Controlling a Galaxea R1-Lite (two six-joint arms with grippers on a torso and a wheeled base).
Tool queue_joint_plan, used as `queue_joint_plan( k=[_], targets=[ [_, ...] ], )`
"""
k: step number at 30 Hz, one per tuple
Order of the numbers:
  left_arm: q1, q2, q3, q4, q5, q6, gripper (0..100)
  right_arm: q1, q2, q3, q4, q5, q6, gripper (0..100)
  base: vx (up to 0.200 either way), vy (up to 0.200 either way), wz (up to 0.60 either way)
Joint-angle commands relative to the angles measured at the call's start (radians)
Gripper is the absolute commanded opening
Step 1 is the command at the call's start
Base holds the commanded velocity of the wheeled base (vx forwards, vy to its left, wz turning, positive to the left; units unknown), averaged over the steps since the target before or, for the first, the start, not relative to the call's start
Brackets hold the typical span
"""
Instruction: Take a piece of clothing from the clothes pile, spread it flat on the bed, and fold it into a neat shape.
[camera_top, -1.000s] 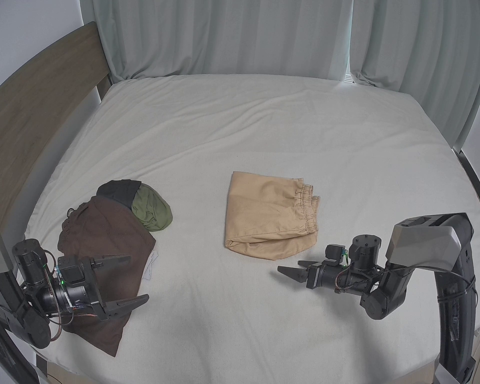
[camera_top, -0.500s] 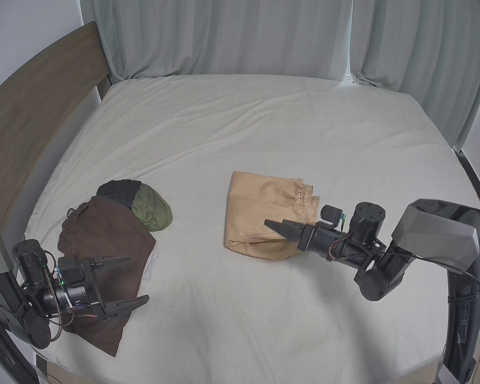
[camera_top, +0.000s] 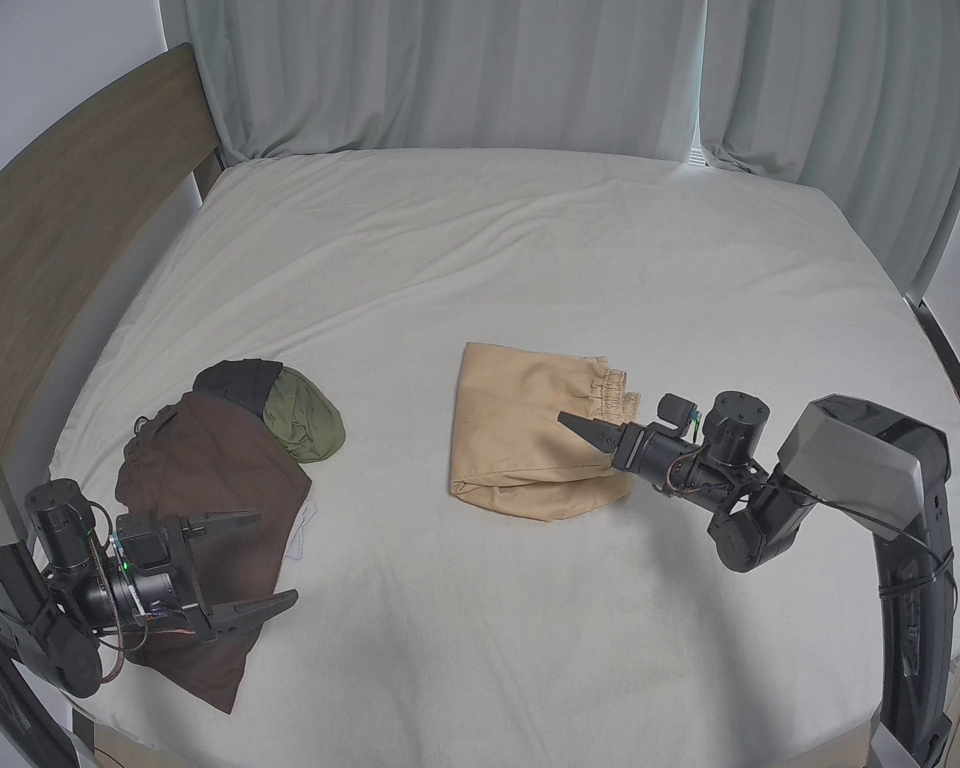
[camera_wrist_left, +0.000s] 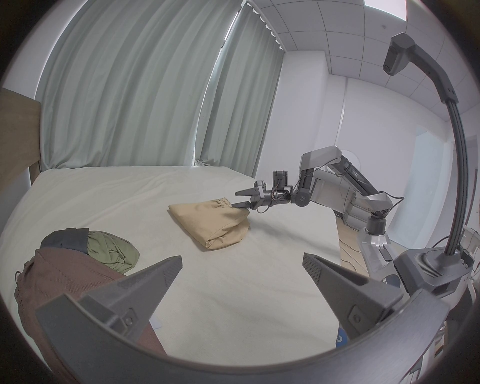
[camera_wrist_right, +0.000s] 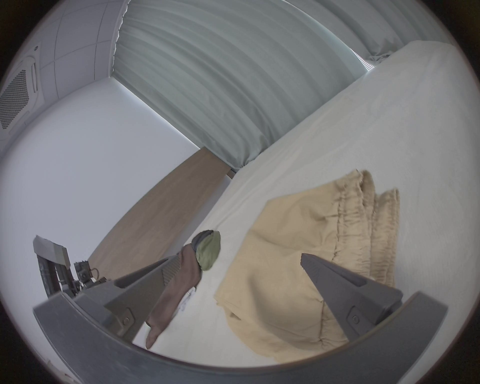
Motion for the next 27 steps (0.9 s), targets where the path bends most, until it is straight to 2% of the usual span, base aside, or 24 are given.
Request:
queue_joint_plan(
  k=[1, 13, 17, 21, 23, 25, 27],
  targets=[
    [0.0, 0.003, 0.002, 0.001, 0.001, 0.0, 100, -0.005, 0.091, 0.005, -0.004, -0.001, -0.027, 100, 0.0, 0.0, 0.0],
    [-0.003, 0.011, 0.014, 0.008, 0.0, -0.002, 100, -0.006, 0.079, 0.037, -0.044, -0.021, -0.044, 100, 0.0, 0.0, 0.0],
    [-0.02, 0.002, 0.011, 0.015, -0.003, -0.003, 100, -0.005, -0.09, 0.148, -0.077, -0.021, -0.045, 100, 0.0, 0.0, 0.0],
    [-0.061, -0.037, 0.026, 0.017, -0.043, -0.003, 100, -0.005, -0.31, 0.289, -0.081, -0.024, -0.059, 100, 0.0, 0.0, 0.0],
    [-0.107, -0.07, 0.046, 0.018, -0.049, -0.008, 100, -0.018, -0.42, 0.378, -0.072, -0.028, -0.118, 100, 0.0, 0.0, 0.0],
    [-0.194, -0.109, 0.071, 0.026, -0.049, -0.017, 100, -0.051, -0.514, 0.477, -0.06, -0.028, -0.233, 100, 0.0, 0.0, 0.0],
    [-0.237, -0.129, 0.078, 0.032, -0.049, -0.022, 100, -0.066, -0.558, 0.525, -0.044, -0.031, -0.297, 100, 0.0, 0.0, 0.0]
  ],
)
